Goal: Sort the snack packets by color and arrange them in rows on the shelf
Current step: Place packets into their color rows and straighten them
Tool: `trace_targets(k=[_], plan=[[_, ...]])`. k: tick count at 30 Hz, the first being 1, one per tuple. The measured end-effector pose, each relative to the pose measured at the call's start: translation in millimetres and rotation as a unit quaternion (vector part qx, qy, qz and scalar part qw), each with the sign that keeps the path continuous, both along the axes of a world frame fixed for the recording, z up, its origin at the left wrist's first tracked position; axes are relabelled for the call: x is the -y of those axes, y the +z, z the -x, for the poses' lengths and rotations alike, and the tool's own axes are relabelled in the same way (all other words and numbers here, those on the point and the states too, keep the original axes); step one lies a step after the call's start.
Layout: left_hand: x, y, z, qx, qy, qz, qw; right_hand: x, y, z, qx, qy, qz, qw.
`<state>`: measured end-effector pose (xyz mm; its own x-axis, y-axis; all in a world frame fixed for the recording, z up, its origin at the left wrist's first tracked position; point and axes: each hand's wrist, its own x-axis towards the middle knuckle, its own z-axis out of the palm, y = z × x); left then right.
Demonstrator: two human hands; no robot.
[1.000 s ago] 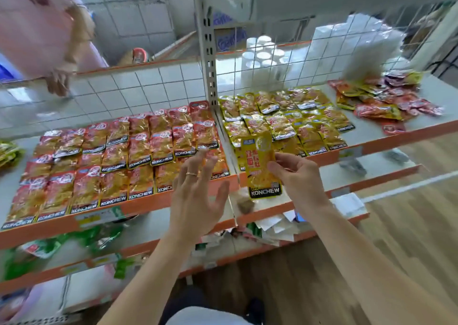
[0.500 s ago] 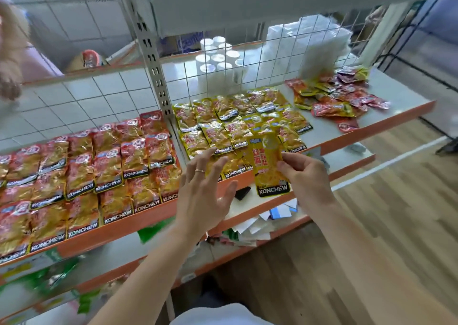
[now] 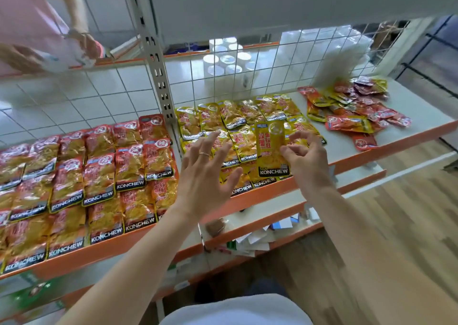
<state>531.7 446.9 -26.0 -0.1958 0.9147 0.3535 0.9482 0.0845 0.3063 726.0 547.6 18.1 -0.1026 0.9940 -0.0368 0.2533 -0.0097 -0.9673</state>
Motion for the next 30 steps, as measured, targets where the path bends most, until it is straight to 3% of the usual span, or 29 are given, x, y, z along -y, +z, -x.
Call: trace_targets(k=[9,18,27,30], plan=[[-65.1,-1.9,-1.3,-0.007,0.053,0.107,0.993,-105.3,-13.9,21.6,0.118,0.113,-0.052,0.985],[-131.3,-11.2,2.8,-0.050,0.077,0.193,0.977,-184.9,-39.4,51.1,0.252,0.180,-0.133,0.942],[-145.6,-27.2,-1.0,-0.034,0.087,0.232,0.968,-185.8,-60.4,48.6,0.384,0.332,-0.252,0.824],[-147.5,-28.9,-1.7,-0.021,0.095,0.228,0.969,-185.7,-55.8,56.7,0.396,0.352,-0.237,0.814]])
